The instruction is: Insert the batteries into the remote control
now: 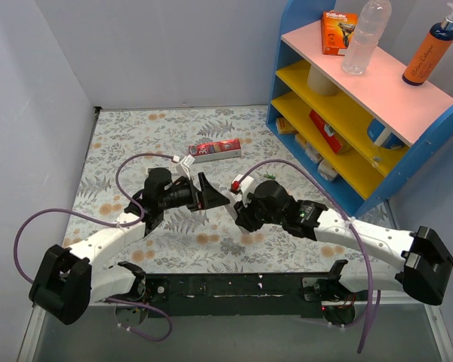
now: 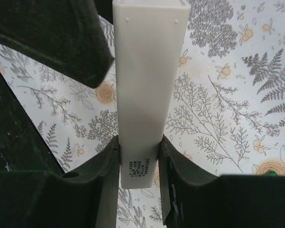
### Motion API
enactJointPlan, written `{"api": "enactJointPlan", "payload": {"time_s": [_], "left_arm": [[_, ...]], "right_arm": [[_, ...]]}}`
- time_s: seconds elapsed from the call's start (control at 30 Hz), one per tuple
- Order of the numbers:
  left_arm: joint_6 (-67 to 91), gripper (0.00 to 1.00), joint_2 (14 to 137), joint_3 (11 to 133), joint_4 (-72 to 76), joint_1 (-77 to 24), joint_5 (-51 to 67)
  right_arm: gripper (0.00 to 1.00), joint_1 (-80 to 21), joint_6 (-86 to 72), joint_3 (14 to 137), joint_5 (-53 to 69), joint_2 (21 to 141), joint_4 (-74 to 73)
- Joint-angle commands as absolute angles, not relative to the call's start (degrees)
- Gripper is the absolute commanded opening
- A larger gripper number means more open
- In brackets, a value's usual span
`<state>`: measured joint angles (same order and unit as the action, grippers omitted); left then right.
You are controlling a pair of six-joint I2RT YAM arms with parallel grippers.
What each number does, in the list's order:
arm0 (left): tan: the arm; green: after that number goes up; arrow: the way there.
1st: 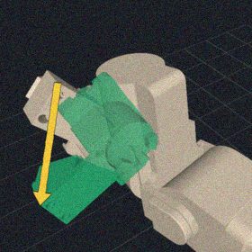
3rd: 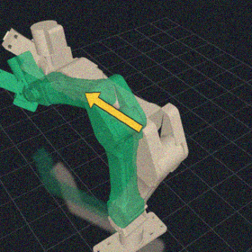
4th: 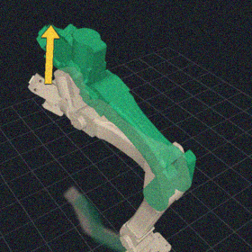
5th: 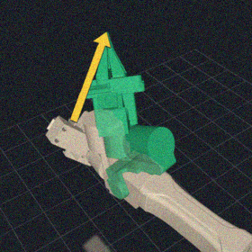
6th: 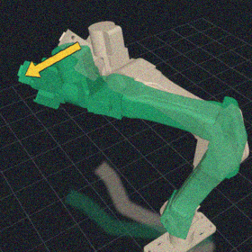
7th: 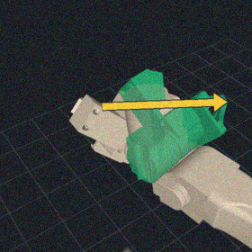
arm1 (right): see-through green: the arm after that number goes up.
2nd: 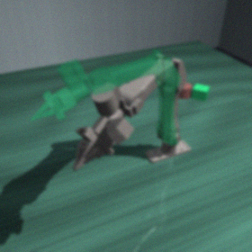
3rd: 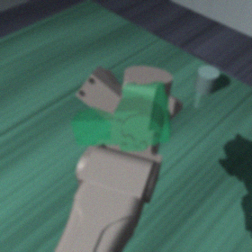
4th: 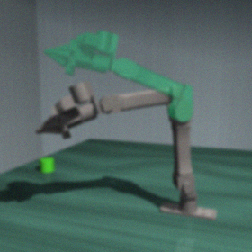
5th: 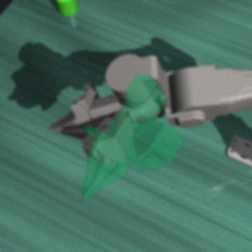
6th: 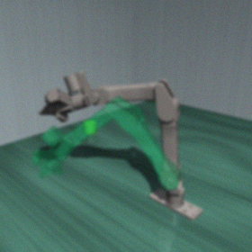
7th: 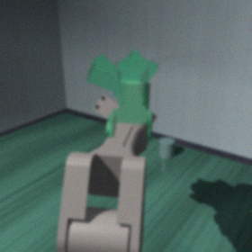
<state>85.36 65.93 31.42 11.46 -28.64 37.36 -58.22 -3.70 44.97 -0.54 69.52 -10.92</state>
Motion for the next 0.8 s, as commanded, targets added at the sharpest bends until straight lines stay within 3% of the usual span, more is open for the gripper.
{"api": "enactJointPlan", "payload": {"time_s": [0.0, 0.47, 0.77], "left_arm": [[81.83, 0.94, 59.42, 28.31, 19.74, -28.83, 38.5], [91.74, 0.94, 57.57, 17.76, 44.99, -28.92, 43.32], [96.33, 0.92, 59.59, 14.5, 54.32, -29.44, 43.77]], "right_arm": [[0.01, -58.45, -8.86, 43.51, -1.32, 63.11, -2.04], [0.01, -58.27, -34.87, 38.15, -2.38, 53.8, 9.38], [0.01, -58.27, -53.33, 33.23, -14.14, 48.26, 10.11]]}}
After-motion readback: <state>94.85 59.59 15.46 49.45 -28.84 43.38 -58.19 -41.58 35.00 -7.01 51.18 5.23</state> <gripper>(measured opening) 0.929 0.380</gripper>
